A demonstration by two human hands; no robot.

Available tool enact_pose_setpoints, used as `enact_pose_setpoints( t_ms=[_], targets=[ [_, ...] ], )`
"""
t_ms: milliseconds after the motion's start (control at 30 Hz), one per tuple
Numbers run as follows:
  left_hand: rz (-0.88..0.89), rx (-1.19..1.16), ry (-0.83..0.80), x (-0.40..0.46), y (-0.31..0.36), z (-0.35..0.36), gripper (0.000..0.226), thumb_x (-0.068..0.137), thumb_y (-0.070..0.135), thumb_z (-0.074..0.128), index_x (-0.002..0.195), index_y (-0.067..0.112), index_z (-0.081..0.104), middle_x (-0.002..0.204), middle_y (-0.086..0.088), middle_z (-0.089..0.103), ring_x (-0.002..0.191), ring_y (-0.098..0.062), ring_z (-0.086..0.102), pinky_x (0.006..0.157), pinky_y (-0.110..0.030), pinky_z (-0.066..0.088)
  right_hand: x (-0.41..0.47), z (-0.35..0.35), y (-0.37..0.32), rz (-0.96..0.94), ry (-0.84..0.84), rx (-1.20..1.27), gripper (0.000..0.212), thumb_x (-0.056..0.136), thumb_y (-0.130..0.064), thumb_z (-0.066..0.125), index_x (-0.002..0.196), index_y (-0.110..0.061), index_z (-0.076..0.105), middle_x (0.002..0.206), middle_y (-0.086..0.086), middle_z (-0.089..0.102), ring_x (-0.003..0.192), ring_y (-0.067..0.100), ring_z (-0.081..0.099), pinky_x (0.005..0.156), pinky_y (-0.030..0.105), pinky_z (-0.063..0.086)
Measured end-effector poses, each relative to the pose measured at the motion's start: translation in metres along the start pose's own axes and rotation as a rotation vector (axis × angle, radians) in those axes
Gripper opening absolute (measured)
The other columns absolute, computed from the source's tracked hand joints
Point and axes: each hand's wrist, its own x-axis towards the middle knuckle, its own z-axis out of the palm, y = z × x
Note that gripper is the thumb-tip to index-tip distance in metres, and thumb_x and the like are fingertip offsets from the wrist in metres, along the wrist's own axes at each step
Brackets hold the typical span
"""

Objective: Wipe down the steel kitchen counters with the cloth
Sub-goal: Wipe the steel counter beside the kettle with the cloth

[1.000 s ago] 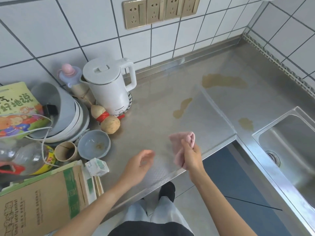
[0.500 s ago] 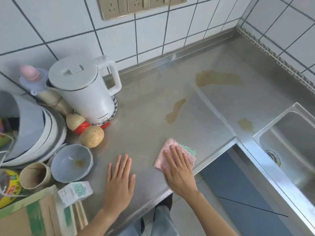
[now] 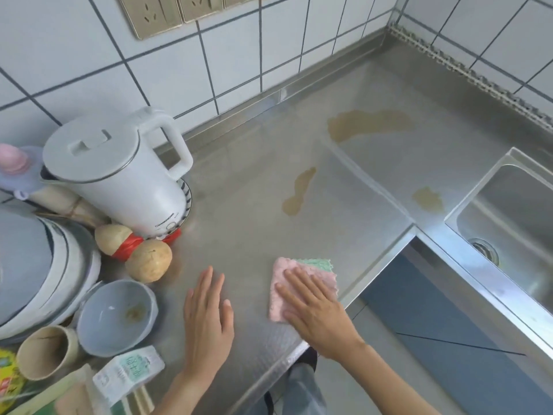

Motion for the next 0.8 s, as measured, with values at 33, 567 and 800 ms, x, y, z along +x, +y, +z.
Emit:
enact_pose_setpoints(
  t_ms=[33, 567, 800],
  targets=[
    [0.012, -0.010, -0.005, 0.010, 0.002, -0.001, 0.052, 0.100, 0.019, 0.047, 0.150, 0.006, 0.051, 0.166, -0.011, 0.037, 0.157, -0.026, 0.030, 0.124, -0.055, 0.029, -0.004, -0.006, 0.015, 0.081, -0.008, -0.004, 0.058, 0.109, -0.057, 0.014, 0.163, -0.035, 0.011, 0.172, -0.004, 0.000, 0.160, 0.018, -0.006, 0.128, 0.046, 0.005],
    [0.019, 0.084, 0.031, 0.143, 0.014, 0.022, 0.047, 0.100, 0.010, 0.058, 0.147, 0.007, 0.054, 0.164, -0.015, 0.041, 0.157, -0.032, 0.029, 0.123, -0.064, 0.021, 0.002, 0.004, -0.002, 0.136, 0.015, 0.028, 0.060, 0.109, -0.056, 0.028, 0.163, -0.038, 0.011, 0.173, -0.004, 0.003, 0.160, 0.023, 0.000, 0.126, 0.052, 0.008],
    [-0.015, 0.279, 0.077, 0.159, 0.018, 0.047, 0.060, 0.102, 0.036, 0.037, 0.153, 0.007, 0.046, 0.164, -0.014, 0.041, 0.156, -0.032, 0.031, 0.122, -0.063, 0.020, 0.065, -0.043, 0.088, 0.630, 0.003, 0.102, 0.062, 0.107, -0.055, 0.011, 0.164, -0.034, -0.002, 0.172, 0.002, -0.013, 0.158, 0.027, -0.019, 0.128, 0.052, -0.005]
  ],
)
